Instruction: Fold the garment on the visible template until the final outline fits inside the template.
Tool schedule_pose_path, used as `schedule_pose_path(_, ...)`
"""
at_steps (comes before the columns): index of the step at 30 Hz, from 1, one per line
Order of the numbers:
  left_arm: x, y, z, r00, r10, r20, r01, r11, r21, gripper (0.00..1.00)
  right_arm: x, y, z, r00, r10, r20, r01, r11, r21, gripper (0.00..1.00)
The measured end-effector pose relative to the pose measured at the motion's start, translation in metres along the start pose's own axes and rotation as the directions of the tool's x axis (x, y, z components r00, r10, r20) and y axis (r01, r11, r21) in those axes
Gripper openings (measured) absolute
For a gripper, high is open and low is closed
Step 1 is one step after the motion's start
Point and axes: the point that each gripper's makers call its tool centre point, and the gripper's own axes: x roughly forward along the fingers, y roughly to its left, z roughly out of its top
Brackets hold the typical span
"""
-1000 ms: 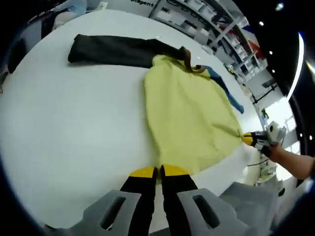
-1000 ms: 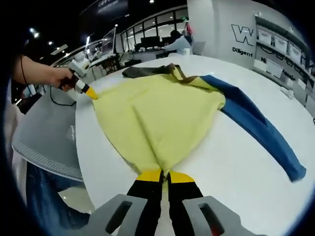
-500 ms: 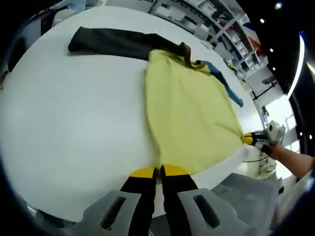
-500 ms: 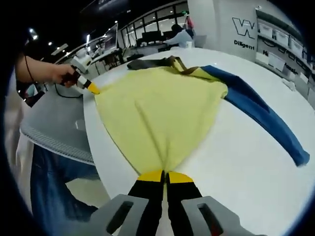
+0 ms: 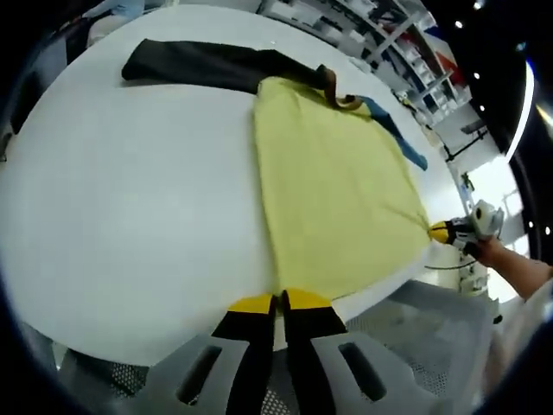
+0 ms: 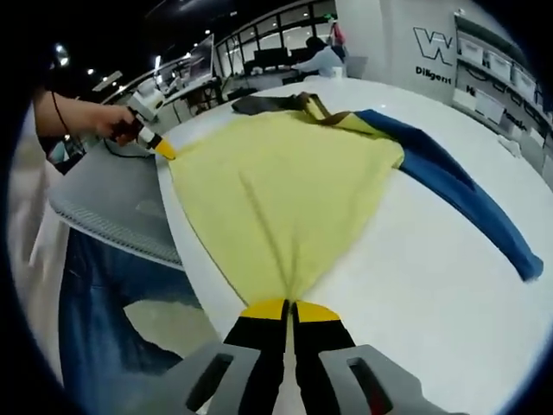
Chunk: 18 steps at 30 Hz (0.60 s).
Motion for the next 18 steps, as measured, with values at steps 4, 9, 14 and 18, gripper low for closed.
schedule_pose_path(4, -0.001, -0.002, -0.005, 1.0, -0.003, -0.008, 0.003, 1.0, 0.004, 0.03, -0.001, 0.004, -0.004, 1.0, 0.008, -0.009, -0.008, 1.0, -0.015, 0.0)
schedule_pose_path(9, -0.002, -0.001, -0.009, 1.0, -0.015, -0.016, 0.015, 1.0, 0.002, 0.03, -0.002, 0.004, -0.004, 1.0, 0.005, -0.001, -0.005, 1.0, 0.008, 0.0)
schedule_pose_path(14, -0.014, 0.009, 0.001, 0.999, 0.024, 0.025, -0.025, 0.999, 0.036, 0.09, -0.011, 0.001, 0.001, 1.0, -0.009, -0.017, 0.009, 1.0, -0.002, 0.0)
schedule_pose_path(18, -0.027, 0.026, 0.031, 0.991, 0.072, 0.11, -0.083, 0.992, 0.096, 0.07, -0.019, -0.017, 0.013, 0.998, -0.06, 0.004, 0.06, 0.998, -0.003, 0.0)
